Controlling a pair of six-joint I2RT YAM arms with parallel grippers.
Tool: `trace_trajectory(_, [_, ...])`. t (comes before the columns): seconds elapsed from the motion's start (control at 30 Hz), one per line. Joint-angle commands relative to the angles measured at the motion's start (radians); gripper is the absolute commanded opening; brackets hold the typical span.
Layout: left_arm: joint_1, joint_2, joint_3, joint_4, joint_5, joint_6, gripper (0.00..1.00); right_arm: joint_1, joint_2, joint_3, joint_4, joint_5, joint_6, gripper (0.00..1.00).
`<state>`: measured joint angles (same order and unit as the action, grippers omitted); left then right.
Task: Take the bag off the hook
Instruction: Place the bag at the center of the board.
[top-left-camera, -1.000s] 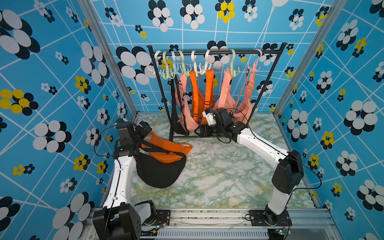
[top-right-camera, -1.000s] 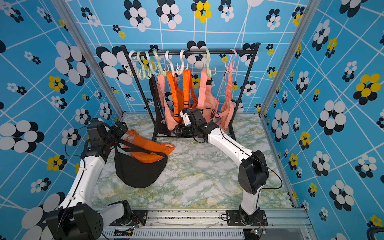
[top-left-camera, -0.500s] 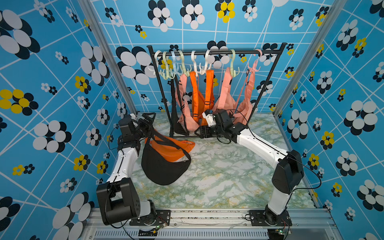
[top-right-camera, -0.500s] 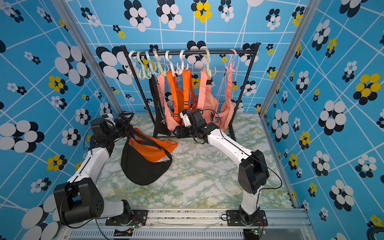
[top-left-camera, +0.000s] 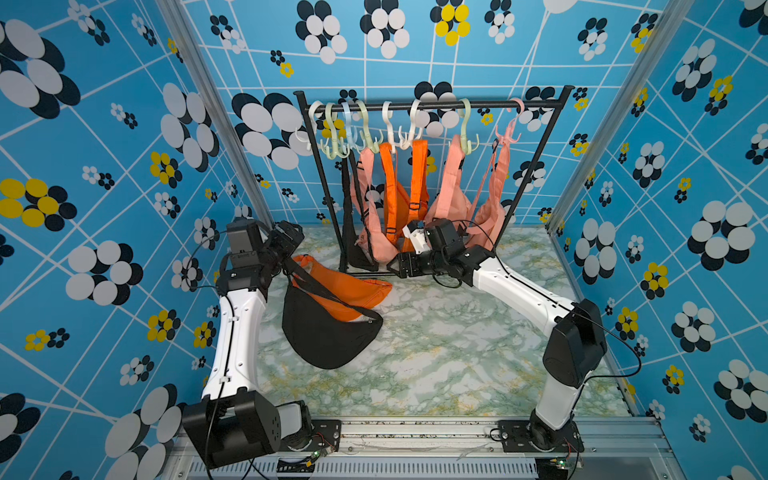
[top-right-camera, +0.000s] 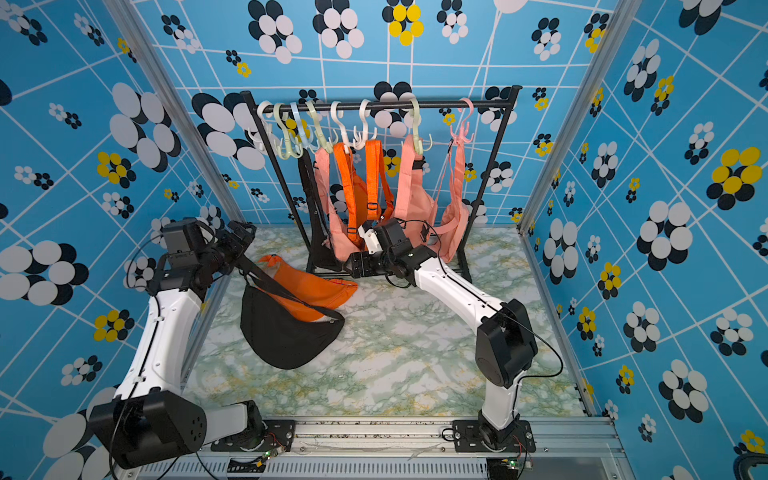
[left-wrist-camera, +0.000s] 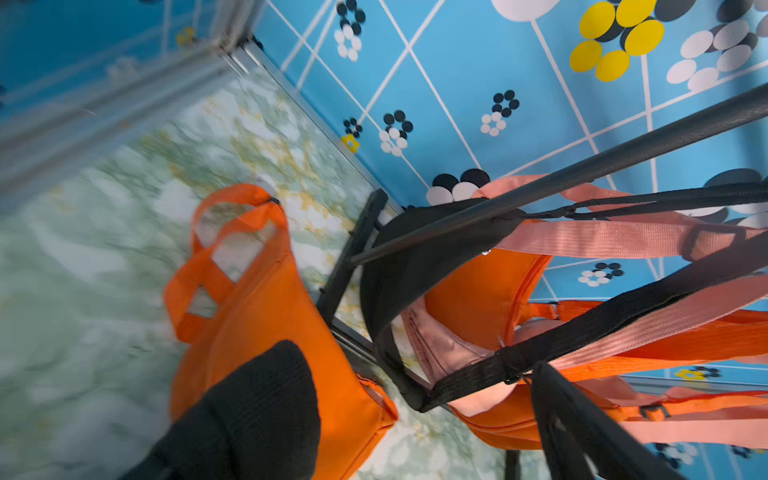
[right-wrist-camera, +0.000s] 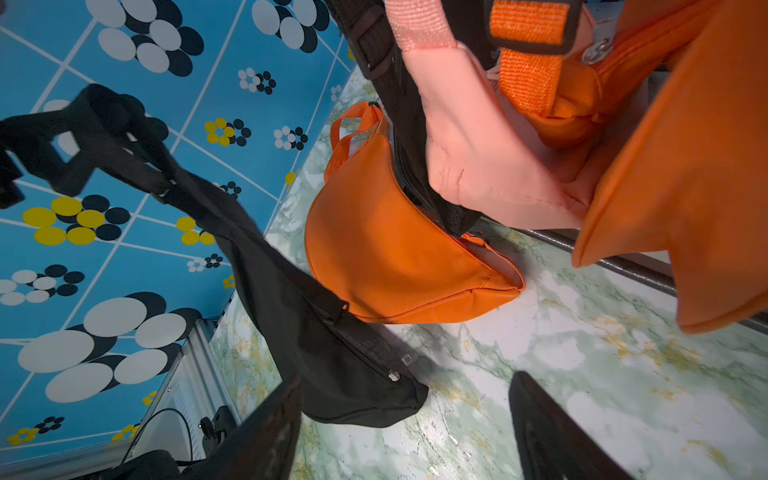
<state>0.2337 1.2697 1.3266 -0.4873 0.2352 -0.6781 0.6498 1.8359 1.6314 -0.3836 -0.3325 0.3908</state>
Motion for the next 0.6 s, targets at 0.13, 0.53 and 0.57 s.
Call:
trace_trajectory(0.13, [0.039, 0.078, -0.054, -0.428, -0.097, 0.331, 0.99, -0.003, 0.048, 0.041, 0.043, -0.062, 0.05, 0.8])
trace_trajectory(0.53, [0.055, 0.101, -0.089, -0.43, 0.129, 0.348, 0.99, 0.0, 0.028, 0.008, 0.034, -0.059, 0.034, 0.8])
trace_trajectory(0.57, [0.055, 0.104, -0.076, -0.445, 0.104, 0.346, 0.99, 0.0, 0.026, 0.002, 0.038, -0.058, 0.034, 0.8])
